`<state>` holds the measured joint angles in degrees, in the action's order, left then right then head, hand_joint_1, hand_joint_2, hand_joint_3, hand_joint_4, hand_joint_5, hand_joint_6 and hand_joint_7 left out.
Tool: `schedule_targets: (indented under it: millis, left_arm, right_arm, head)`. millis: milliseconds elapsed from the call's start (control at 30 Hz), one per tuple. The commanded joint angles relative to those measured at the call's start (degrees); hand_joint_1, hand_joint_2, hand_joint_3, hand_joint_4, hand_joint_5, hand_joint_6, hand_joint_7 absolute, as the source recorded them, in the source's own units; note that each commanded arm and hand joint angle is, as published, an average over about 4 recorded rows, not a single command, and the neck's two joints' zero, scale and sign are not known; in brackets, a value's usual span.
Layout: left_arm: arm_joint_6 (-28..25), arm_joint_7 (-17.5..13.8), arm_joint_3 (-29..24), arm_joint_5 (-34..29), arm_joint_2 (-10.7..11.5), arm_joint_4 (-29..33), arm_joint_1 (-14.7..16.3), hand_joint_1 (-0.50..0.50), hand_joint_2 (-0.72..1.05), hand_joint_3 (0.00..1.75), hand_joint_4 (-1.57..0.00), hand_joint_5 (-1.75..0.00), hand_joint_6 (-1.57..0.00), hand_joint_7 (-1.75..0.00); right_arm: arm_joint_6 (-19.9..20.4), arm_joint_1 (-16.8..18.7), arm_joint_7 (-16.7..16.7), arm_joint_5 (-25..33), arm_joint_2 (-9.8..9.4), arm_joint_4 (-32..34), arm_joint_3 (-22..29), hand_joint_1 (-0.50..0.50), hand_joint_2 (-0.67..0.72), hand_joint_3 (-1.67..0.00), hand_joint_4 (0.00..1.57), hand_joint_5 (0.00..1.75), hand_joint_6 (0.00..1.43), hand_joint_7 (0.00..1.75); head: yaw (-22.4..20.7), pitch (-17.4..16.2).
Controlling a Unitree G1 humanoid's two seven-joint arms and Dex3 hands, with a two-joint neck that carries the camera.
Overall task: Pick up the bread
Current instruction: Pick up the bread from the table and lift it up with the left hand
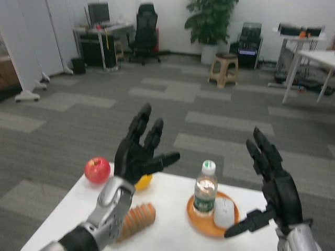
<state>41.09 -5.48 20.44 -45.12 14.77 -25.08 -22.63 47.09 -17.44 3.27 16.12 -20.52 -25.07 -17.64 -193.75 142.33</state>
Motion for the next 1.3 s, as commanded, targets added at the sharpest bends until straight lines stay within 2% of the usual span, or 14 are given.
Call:
schedule_targets:
  millis: [33, 167, 367, 600, 800, 900, 1033, 1233, 1300]
  left_arm:
    - [-2.44, -1.33, -2.0, 2.97, 2.48, -0.94, -0.9, 0.5, 0.96, 0.09, 0.0, 0.0, 0.0, 0.0]
    - [-6.15, -3.17, -3.21, 5.96, 5.57, -1.11, -1.36, 0.5, 1.0, 0.09, 0.0, 0.0, 0.0, 0.0]
    - [-13.27, -5.24, -3.83, 10.8, 9.97, -1.31, -1.98, 0.5, 1.05, 0.09, 0.0, 0.0, 0.0, 0.0]
    - [-20.56, -8.01, -3.74, 13.87, 13.22, 1.74, -1.85, 0.5, 1.05, 0.17, 0.0, 0.0, 0.0, 0.0]
    - [-23.99, -9.68, -4.31, 14.75, 14.23, 3.81, -1.14, 0.5, 1.05, 0.35, 0.0, 0.0, 0.0, 0.0]
    - [-24.5, -10.14, -4.71, 14.25, 14.23, 4.33, -0.46, 0.5, 1.05, 0.35, 0.0, 0.0, 0.0, 0.0]
    - [-25.57, -11.26, -4.93, 14.09, 14.23, 5.26, 0.0, 0.5, 1.05, 0.44, 0.0, 0.0, 0.0, 0.0]
    - [-26.21, -11.39, -5.41, 15.39, 14.14, 6.05, 0.31, 0.5, 0.96, 0.44, 0.0, 0.0, 0.0, 0.0]
    - [-26.32, -11.39, -5.54, 15.67, 14.14, 6.14, 0.31, 0.5, 0.98, 0.44, 0.0, 0.0, 0.0, 0.0]
  right_arm:
    - [0.1, -0.67, -0.08, 0.58, -0.51, -1.4, 0.37, -0.12, 0.15, 0.0, 0.0, 0.0, 0.0, 0.0]
    - [0.1, -0.71, -0.9, 0.49, -1.32, -3.36, -0.02, -0.12, 0.15, 0.0, 0.0, 0.0, 0.0, 0.0]
    - [0.06, -1.02, -1.84, 0.49, -2.0, -6.02, -0.46, -0.12, 0.15, 0.0, 0.0, 0.0, 0.0, 0.0]
    - [0.02, -1.11, -1.86, 0.49, -2.24, -6.92, -0.29, -0.12, 0.15, 0.0, 0.0, 0.0, 0.0, 0.0]
    - [0.1, -1.11, -1.86, 0.49, -2.24, -7.31, -0.15, -0.12, 0.15, 0.0, 0.0, 0.0, 0.0, 0.0]
    - [0.1, -1.11, -1.86, 0.49, -2.31, -7.42, -0.11, -0.12, 0.15, 0.0, 0.0, 0.0, 0.0, 0.0]
    - [0.02, -1.11, -1.86, 0.49, -2.33, -7.45, -0.15, -0.11, 0.15, 0.0, 0.0, 0.0, 0.0, 0.0]
    - [0.08, -1.04, -1.86, 0.49, -2.48, -7.6, -0.2, -0.12, 0.15, 0.0, 0.0, 0.0, 0.0, 0.0]
    - [0.06, -1.02, -1.86, 0.49, -2.5, -7.62, -0.2, -0.12, 0.15, 0.0, 0.0, 0.0, 0.0, 0.0]
  head:
    - [0.47, -4.61]
    - [1.17, -10.92]
    - [2.62, -11.87]
    - [2.88, -11.96]
    - [2.92, -11.88]
    - [2.64, -12.06]
    - [2.21, -12.14]
    - [1.82, -12.17]
    - [1.45, -12.23]
